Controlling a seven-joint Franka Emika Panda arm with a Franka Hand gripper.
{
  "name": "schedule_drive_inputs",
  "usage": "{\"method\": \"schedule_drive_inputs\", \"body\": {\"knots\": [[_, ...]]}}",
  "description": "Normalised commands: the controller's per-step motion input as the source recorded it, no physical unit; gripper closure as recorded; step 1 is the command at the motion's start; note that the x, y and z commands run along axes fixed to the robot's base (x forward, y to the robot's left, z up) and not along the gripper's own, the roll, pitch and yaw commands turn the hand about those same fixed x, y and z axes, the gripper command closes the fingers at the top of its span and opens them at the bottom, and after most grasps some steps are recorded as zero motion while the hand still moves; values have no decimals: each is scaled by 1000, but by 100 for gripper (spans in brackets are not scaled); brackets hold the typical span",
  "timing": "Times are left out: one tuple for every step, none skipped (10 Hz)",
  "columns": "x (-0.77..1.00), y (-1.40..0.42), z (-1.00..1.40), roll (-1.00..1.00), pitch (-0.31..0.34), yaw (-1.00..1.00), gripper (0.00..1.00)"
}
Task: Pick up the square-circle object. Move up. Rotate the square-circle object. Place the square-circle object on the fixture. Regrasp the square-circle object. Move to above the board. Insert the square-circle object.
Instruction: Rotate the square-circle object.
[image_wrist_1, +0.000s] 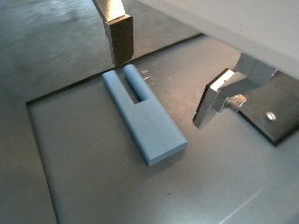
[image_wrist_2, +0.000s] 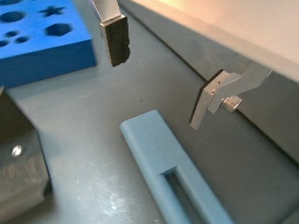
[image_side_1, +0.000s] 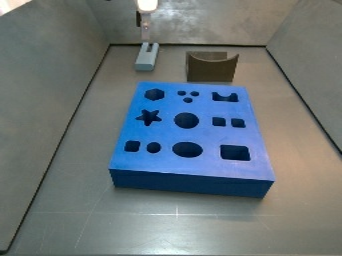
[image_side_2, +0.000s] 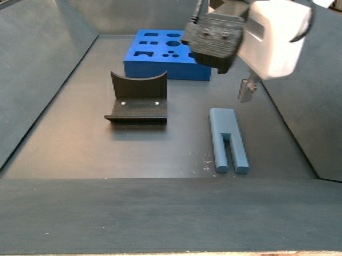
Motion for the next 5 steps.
{"method": "schedule_drive_inputs", "body": {"knots": [[34, 2, -44, 1, -1, 1000, 0], [34, 2, -44, 2, -1, 1000, 0], [34, 2, -44, 2, -1, 1000, 0], [34, 2, -43, 2, -1, 1000, 0], [35, 2, -43, 2, -1, 1000, 0]]}}
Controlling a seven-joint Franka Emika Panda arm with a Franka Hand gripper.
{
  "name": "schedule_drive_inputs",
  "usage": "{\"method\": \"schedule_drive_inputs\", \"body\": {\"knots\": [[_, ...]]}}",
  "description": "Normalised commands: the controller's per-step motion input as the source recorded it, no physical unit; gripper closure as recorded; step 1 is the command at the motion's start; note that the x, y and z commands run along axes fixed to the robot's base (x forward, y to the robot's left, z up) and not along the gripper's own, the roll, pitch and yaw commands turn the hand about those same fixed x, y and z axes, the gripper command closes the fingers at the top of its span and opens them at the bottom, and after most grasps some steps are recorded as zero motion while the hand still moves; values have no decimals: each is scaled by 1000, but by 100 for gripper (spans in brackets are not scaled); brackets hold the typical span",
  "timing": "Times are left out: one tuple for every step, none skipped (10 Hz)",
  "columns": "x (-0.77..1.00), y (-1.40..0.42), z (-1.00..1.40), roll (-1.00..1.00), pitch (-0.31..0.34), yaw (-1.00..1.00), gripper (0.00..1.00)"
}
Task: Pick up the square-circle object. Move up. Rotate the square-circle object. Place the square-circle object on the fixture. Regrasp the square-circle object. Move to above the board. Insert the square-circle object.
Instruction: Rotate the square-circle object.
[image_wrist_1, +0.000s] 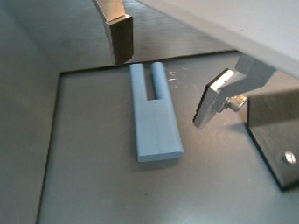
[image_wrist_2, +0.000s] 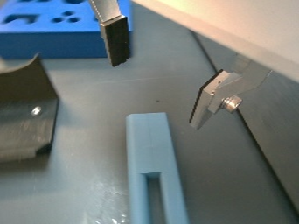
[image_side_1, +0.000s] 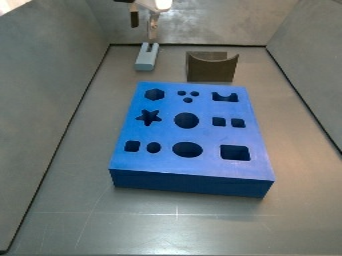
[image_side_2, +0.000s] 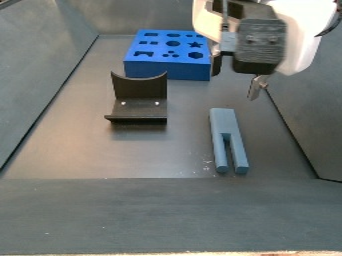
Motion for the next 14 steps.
{"method": "schedule_drive_inputs", "body": {"knots": [[35, 2, -43, 2, -1, 1000, 0], [35, 2, -43, 2, -1, 1000, 0], [35, 2, -43, 3, -2, 1000, 0], [35, 2, -43, 3, -2, 1000, 0], [35, 2, -43, 3, -2, 1000, 0], [35, 2, -43, 3, -2, 1000, 0], [35, 2, -43, 4, -3, 1000, 0], [35, 2, -43, 5, -3, 1000, 0], [35, 2, -43, 6, -4, 1000, 0], [35, 2, -42, 8, -5, 1000, 0], [35, 2, -42, 8, -5, 813, 0], [35, 2, -42, 8, -5, 495, 0], [35, 2, -42, 8, -5, 323, 0], [35, 2, -42, 8, -5, 239, 0]]}}
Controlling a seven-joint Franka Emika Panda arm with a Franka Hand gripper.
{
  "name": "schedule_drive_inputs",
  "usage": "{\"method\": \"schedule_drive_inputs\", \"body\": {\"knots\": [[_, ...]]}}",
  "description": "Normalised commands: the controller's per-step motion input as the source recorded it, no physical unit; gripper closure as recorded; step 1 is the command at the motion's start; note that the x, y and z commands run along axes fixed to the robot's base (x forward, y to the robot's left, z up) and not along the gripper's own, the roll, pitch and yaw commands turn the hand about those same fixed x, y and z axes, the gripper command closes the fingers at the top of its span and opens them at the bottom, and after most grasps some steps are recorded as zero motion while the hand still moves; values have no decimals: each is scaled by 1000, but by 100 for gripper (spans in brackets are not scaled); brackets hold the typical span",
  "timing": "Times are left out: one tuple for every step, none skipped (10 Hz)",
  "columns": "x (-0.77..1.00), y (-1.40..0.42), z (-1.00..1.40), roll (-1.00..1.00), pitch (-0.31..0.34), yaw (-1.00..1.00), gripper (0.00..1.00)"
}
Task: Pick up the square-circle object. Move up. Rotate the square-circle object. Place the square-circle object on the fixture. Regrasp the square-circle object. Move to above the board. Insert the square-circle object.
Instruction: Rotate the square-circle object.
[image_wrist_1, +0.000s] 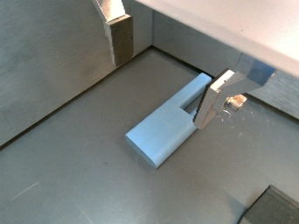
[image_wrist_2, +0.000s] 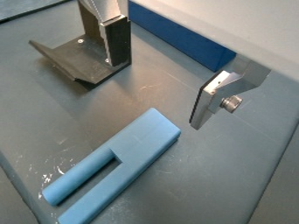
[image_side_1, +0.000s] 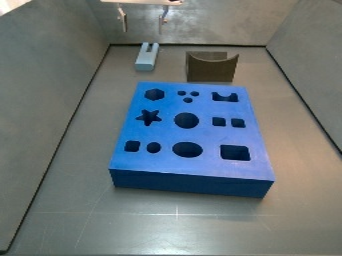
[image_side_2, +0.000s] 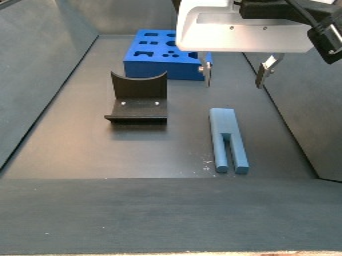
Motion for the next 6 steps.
{"method": "schedule_drive_inputs", "body": {"knots": [[0, 0, -1000, 0, 0, 0, 0], [5, 1, -1000, 2, -8, -44, 0], [18, 5, -1000, 8, -30, -45, 0], [22, 6, -1000, 8, -33, -41, 0], [28, 8, -1000, 8, -34, -36, 0], [36, 10, -1000, 6, -29, -30, 0]]}}
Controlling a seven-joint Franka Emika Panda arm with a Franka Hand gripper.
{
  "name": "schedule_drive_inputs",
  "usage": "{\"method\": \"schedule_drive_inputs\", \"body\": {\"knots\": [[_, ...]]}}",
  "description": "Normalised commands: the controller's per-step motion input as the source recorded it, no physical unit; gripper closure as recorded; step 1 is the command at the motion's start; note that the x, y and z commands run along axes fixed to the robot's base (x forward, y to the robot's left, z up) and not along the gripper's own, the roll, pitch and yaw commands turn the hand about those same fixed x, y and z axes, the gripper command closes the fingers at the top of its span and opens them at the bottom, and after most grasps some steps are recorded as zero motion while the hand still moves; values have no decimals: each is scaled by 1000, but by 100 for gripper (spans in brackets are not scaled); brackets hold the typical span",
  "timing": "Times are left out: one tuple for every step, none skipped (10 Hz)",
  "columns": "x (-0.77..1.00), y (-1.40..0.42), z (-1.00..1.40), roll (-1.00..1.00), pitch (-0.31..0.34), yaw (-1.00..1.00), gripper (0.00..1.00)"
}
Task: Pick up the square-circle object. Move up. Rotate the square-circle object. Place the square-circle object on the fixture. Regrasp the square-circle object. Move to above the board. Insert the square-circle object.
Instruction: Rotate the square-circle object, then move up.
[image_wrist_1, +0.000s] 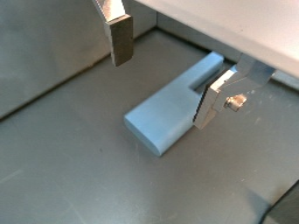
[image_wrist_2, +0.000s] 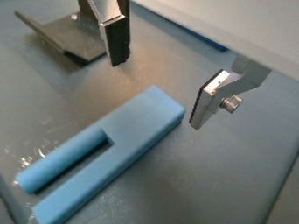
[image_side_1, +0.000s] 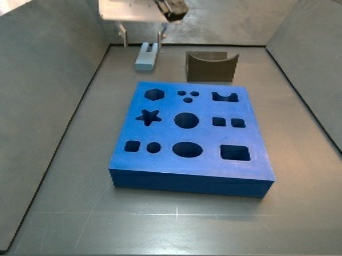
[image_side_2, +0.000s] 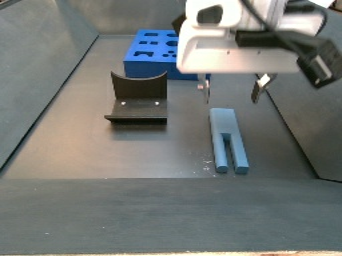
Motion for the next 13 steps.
{"method": "schedule_drive_inputs", "body": {"knots": [[45, 13, -1000, 5, -26, -27, 0], [50, 14, -875, 3, -23, -26, 0], [50, 14, -711, 2, -22, -25, 0], [42, 12, -554, 4, -29, -25, 0], [40, 12, -437, 5, -32, -25, 0], [38, 12, -321, 5, -33, -26, 0], [37, 11, -171, 5, -35, -26, 0], [0, 0, 0, 0, 0, 0, 100], [0, 0, 1000, 0, 0, 0, 100], [-6, -2, 1000, -1, 5, 0, 100], [-27, -7, 1000, -6, 24, 1, 100], [-26, -7, 896, -10, 39, 1, 100], [-17, -5, 720, -12, 45, 2, 100]]}}
